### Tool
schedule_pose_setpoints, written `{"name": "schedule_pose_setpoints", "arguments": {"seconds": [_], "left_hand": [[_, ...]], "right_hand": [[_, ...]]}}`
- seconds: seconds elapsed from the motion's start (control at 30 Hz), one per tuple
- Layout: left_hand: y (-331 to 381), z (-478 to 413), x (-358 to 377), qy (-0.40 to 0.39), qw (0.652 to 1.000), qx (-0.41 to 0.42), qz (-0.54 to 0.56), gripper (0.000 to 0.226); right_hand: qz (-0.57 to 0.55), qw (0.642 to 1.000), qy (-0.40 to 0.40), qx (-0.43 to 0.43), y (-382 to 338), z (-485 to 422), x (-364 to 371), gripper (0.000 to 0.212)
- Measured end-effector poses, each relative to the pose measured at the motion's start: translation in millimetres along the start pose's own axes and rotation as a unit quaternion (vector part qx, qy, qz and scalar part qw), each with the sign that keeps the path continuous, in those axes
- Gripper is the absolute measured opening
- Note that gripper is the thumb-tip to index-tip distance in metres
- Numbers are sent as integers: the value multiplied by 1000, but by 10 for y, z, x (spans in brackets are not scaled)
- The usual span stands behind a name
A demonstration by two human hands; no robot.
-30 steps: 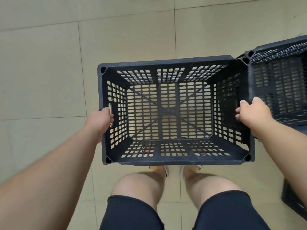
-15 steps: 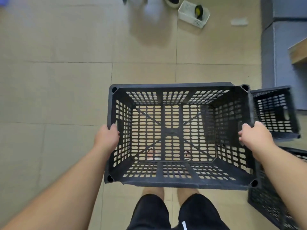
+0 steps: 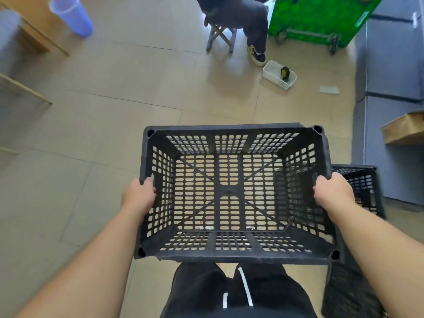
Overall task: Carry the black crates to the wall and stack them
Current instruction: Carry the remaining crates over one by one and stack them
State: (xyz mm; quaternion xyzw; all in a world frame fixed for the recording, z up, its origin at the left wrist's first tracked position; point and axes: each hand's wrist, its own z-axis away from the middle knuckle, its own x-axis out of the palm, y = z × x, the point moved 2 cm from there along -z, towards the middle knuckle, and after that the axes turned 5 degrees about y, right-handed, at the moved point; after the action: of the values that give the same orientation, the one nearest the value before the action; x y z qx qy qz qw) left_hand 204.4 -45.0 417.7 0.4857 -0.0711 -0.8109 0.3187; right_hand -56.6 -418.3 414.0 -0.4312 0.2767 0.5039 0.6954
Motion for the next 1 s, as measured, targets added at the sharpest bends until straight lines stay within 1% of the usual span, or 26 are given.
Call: {"name": "schedule_pose_setpoints", "arguments": {"seconds": [0.1, 0.23, 0.3, 0.4, 0.5, 0.67, 0.73, 0.83, 1.0], "left_hand": [[-217, 273, -201, 36, 999, -21, 19, 36], [-633, 661, -457, 79, 993, -67, 55, 36], [-889, 833, -605, 99, 988, -94, 75, 37], [-1367, 1069, -848, 124, 977, -133, 115, 37], [-1931, 1311, -1125, 154, 960, -175, 157, 36], [-3030, 1652, -1624, 197, 921, -249, 226, 39], [-3479, 1794, -1826, 213, 906, -271, 245, 40], [-4112, 1986, -2168, 235, 886, -299, 266, 40], [-4986, 2213, -2755, 269, 845, -339, 315, 38]], "right_hand": [[17, 999, -11, -45, -120, 127, -126, 35], [35, 993, -33, -106, -387, 358, -130, 42], [41, 988, -49, -143, -553, 497, -72, 43], [75, 973, -58, -211, -832, 885, 22, 40], [105, 951, -67, -283, -1077, 1408, 205, 38], [152, 901, -104, -393, -1380, 2544, 681, 32], [165, 883, -113, -425, -1438, 3055, 888, 29], [180, 858, -125, -465, -1464, 3823, 1222, 31], [217, 798, -146, -542, -1504, 4997, 1721, 31]]}}
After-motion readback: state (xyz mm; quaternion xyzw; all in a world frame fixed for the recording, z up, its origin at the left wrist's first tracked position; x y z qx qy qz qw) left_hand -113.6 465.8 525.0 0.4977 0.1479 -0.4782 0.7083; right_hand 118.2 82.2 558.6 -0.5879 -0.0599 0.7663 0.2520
